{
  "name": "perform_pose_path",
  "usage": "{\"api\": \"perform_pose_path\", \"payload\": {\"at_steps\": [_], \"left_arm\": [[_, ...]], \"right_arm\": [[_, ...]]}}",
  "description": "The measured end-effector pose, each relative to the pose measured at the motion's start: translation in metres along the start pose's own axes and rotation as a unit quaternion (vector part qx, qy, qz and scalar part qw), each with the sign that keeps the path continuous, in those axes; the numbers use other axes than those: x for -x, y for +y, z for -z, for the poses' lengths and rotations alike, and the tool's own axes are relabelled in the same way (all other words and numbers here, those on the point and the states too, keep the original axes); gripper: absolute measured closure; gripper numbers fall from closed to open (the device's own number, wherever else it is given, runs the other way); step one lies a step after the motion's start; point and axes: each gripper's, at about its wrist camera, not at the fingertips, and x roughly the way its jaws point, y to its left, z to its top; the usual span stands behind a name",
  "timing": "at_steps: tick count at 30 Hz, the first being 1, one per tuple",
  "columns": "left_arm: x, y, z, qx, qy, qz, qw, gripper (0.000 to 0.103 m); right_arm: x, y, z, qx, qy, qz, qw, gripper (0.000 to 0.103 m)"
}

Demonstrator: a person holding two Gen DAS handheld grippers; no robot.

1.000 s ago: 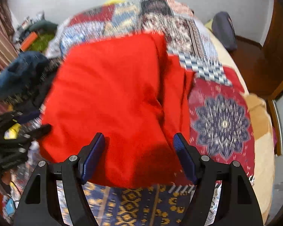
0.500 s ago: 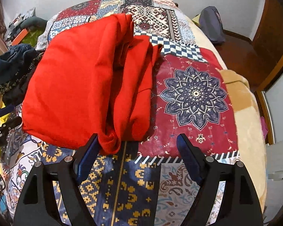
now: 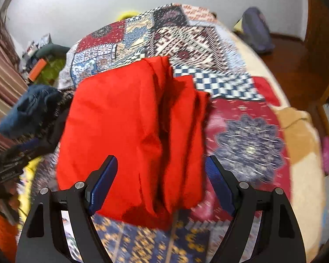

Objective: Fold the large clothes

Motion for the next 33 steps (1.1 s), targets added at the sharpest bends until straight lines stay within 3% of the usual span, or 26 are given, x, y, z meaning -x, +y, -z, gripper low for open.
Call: {"api": "perform_pose_path", "payload": {"at_steps": [2,9,11,16,20,24,28,33], "left_arm": [[-0.014,0.003,-0.006,0.022,0.012,0.044,0.9987,0.035],[-0.063,0.01,-0.012,0.068,0.047,0.117,0.9896,0.034],[-0.071,0.014,-0.014,0.082,0.047,0.14,0.9857,0.034],[-0.092,0.023,-0.019,0.123,0.058,0.188,0.9727,0.026],[-0.105,0.027,-0.022,0.162,0.063,0.233,0.9568,0.026],[-0.106,0.017,-0.02,0.161,0.057,0.233,0.9573,0.026],[-0.1,0.01,-0.02,0.143,0.057,0.219,0.9635,0.039],[-0.081,0.007,-0.02,0.134,0.057,0.219,0.9649,0.063]], "right_arm": [[-0.014,-0.002,-0.004,-0.008,0.015,-0.013,1.0,0.024],[-0.061,-0.024,-0.007,-0.015,0.062,-0.01,0.998,0.023],[-0.07,-0.037,-0.008,-0.035,0.071,-0.04,0.996,0.021],[-0.078,-0.051,-0.015,-0.069,0.063,-0.091,0.991,0.02],[-0.083,-0.047,-0.02,-0.071,0.057,-0.111,0.99,0.021],[-0.085,-0.043,-0.02,-0.076,0.058,-0.138,0.986,0.039],[-0.077,-0.044,-0.016,-0.096,0.059,-0.155,0.981,0.075],[-0.055,-0.035,-0.015,-0.085,0.051,-0.147,0.984,0.081]]}}
